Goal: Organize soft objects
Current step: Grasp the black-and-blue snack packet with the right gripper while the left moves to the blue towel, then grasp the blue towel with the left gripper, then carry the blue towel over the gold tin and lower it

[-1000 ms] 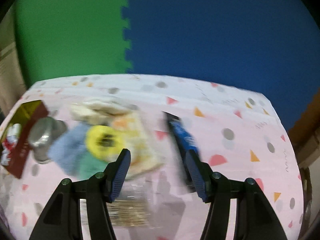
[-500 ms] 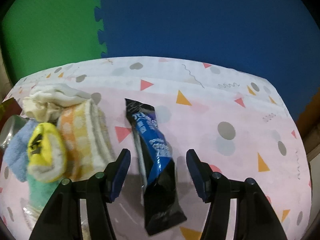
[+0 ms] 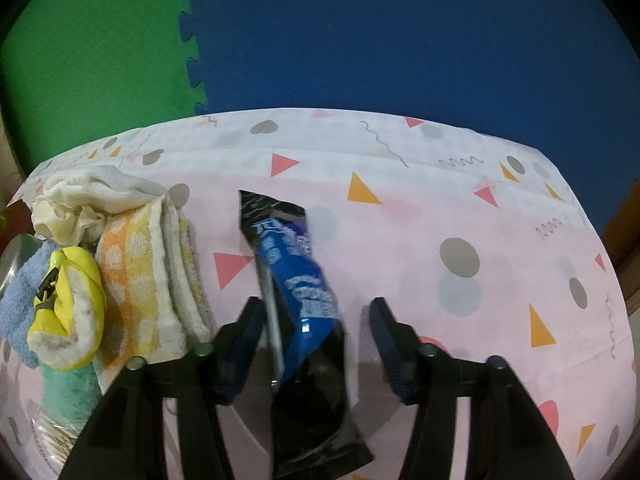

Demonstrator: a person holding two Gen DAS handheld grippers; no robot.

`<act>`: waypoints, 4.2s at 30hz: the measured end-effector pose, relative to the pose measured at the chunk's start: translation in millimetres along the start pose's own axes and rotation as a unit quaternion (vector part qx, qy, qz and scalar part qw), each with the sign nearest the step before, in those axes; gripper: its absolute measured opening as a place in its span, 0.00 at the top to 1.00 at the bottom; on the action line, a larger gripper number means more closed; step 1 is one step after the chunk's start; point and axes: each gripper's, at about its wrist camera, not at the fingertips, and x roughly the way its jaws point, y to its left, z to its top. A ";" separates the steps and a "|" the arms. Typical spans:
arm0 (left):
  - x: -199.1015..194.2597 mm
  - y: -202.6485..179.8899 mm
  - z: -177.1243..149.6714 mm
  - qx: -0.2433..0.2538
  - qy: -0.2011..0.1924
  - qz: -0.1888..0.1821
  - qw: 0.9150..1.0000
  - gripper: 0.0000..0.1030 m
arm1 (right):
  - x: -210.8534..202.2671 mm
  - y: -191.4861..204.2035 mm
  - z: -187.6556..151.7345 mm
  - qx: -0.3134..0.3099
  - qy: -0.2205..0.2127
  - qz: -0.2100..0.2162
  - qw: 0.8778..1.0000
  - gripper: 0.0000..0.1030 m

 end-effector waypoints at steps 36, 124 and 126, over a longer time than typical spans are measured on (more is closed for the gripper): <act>90.2 -69.5 29.7 0.006 0.091 -0.087 0.992 0.77 | -34.4 -11.9 -59.0 0.026 -0.006 -0.010 1.000 0.71; 52.9 196.4 25.3 -0.166 0.048 0.102 0.980 0.70 | -34.5 -11.4 -58.1 0.026 -0.004 -0.013 1.000 0.71; 47.1 193.9 22.2 -0.167 0.045 0.101 0.980 0.70 | -34.4 -11.2 -58.0 0.025 -0.004 -0.013 1.000 0.71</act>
